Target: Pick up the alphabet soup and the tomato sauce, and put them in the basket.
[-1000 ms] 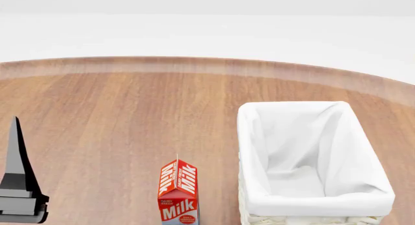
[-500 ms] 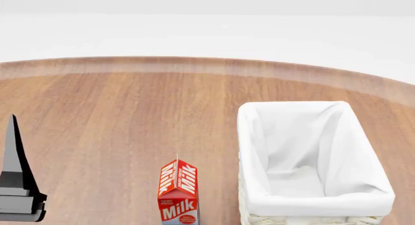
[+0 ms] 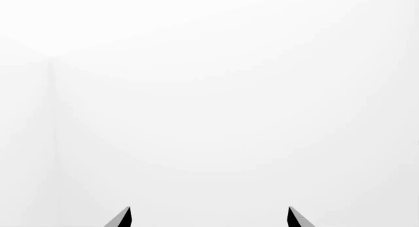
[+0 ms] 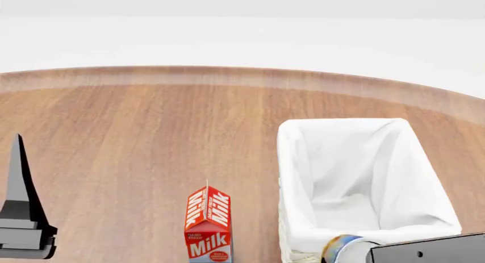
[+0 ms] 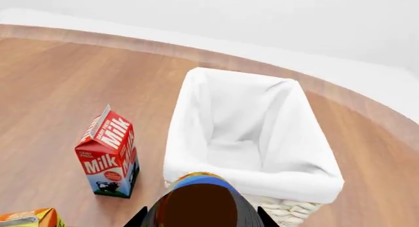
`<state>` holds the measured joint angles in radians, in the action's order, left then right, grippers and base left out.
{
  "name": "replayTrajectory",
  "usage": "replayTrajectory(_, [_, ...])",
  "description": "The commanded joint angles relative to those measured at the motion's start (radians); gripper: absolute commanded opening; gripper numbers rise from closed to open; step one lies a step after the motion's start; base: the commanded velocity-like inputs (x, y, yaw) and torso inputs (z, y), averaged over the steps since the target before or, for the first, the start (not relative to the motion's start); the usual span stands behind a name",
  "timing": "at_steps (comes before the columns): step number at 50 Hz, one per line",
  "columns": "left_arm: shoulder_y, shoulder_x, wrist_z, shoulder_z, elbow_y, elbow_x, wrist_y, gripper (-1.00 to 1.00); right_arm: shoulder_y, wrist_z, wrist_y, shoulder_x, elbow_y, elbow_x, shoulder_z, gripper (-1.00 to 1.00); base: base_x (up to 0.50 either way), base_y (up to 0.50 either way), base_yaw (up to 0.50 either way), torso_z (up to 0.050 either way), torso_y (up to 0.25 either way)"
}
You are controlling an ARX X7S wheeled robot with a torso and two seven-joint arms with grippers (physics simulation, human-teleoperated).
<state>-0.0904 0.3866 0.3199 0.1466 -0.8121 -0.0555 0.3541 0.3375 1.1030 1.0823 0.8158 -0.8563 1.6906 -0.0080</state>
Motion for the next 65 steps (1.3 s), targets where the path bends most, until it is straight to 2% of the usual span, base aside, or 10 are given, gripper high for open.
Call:
replayTrajectory(1, [-0.004,0.003,0.002,0.002,-0.003,-0.002,0.005,1.00,0.177,0.032,0.009,0.019,0.042,0.054,-0.010,-1.00,0.00,0.00,0.00,0.000,0.000])
replayTrajectory(3, [-0.005,0.004,0.003,0.001,-0.005,-0.003,0.009,1.00,0.261,0.090,-0.003,0.048,0.062,0.149,-0.039,-1.00,0.00,0.00,0.00,0.000,0.005])
replayTrajectory(5, [-0.006,0.004,0.003,0.001,-0.006,-0.004,0.011,1.00,0.234,0.036,0.010,0.016,0.063,0.062,-0.037,-1.00,0.00,0.00,0.00,0.000,0.000])
replayTrajectory(9, [-0.007,0.004,0.004,0.007,-0.003,-0.003,0.010,1.00,0.358,0.102,0.010,0.029,0.110,0.155,-0.090,-1.00,0.00,0.00,0.00,0.000,0.000])
replayTrajectory(15, [-0.014,0.006,0.004,0.004,-0.015,-0.009,0.026,1.00,0.382,0.042,0.025,-0.007,0.150,0.054,-0.104,-1.00,0.00,0.00,0.00,0.000,0.000])
replayTrajectory(18, [-0.017,0.006,0.004,0.008,-0.014,-0.007,0.028,1.00,0.470,0.072,0.039,-0.011,0.197,0.093,-0.138,-1.00,0.00,0.00,0.00,0.000,0.000])
replayTrajectory(26, [-0.020,0.009,0.006,0.006,-0.014,-0.011,0.030,1.00,0.560,-0.061,0.080,-0.085,0.331,-0.106,-0.219,-1.00,0.00,0.00,0.00,0.000,0.001])
replayTrajectory(32, [-0.023,0.009,0.007,0.011,-0.012,-0.009,0.029,1.00,0.568,-0.134,0.069,-0.118,0.392,-0.190,-0.253,-1.00,0.00,0.00,0.00,0.000,0.000])
replayTrajectory(37, [-0.021,0.009,0.008,0.015,-0.007,-0.008,0.019,1.00,0.539,-0.261,0.002,-0.152,0.468,-0.371,-0.317,-1.00,0.00,0.00,0.00,0.000,0.000])
replayTrajectory(65, [-0.022,0.015,0.014,0.015,-0.002,-0.017,0.017,1.00,0.748,-0.584,-0.200,-0.347,1.110,-0.752,-0.544,-1.00,0.00,0.00,0.00,0.000,0.001])
